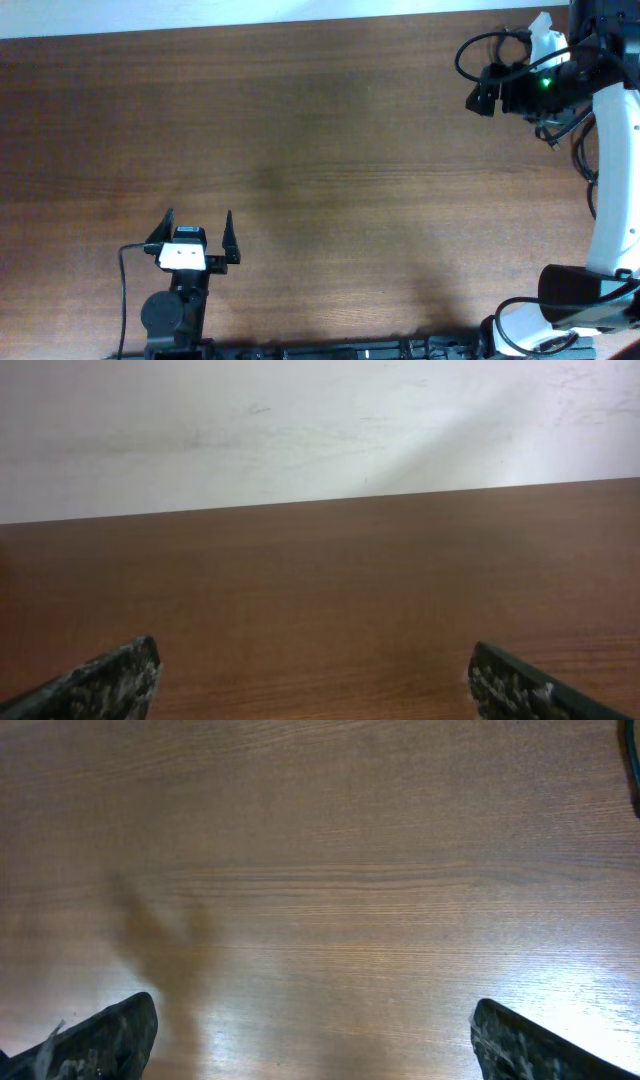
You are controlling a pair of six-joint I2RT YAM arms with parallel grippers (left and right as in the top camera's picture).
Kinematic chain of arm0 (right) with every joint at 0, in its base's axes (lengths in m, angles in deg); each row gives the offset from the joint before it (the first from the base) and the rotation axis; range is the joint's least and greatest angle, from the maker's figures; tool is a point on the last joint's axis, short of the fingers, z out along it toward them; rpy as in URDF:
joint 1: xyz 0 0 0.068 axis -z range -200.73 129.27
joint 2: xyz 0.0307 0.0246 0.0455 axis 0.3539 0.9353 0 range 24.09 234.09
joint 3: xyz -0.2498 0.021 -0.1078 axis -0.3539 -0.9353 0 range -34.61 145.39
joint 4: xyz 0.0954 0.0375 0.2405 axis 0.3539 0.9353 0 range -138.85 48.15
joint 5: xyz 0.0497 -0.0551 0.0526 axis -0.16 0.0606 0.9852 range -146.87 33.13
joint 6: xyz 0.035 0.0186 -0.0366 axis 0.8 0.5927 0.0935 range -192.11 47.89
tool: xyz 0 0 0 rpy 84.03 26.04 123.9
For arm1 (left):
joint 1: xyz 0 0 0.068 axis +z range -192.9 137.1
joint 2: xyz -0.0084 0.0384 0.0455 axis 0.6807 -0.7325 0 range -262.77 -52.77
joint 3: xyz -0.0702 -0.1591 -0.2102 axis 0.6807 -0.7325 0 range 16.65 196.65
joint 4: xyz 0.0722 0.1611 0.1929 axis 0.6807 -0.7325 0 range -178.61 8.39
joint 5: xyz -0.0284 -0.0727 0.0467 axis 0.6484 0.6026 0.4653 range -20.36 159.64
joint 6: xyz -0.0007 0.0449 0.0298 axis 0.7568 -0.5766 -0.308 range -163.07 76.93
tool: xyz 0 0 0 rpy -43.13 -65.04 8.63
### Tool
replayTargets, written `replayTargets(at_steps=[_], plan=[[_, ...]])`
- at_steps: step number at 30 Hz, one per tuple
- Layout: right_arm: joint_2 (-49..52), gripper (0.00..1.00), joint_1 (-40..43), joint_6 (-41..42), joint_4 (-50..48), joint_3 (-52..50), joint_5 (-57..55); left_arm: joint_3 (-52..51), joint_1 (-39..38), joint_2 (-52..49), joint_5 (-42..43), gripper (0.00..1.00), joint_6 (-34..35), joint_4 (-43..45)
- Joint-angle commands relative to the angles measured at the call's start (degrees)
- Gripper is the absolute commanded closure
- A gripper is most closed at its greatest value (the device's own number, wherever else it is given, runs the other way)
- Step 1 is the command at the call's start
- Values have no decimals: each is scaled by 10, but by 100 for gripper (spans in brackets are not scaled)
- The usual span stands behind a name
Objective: Untangle cables
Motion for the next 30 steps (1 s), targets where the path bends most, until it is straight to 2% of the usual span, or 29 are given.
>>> replayTargets(at_steps=[1, 13, 19, 30], plan=[[1, 1, -2, 4, 0, 5, 7, -1, 4, 4, -4, 1, -9, -5], [5, 1, -2, 3, 2, 5, -4, -1, 4, 4, -4, 1, -9, -5], [-22, 1, -9, 4, -33, 5, 12, -1, 4, 4, -4, 1, -9, -5], [-79, 1, -106, 4, -203, 5, -22, -1, 4, 4, -4, 1, -9, -5]])
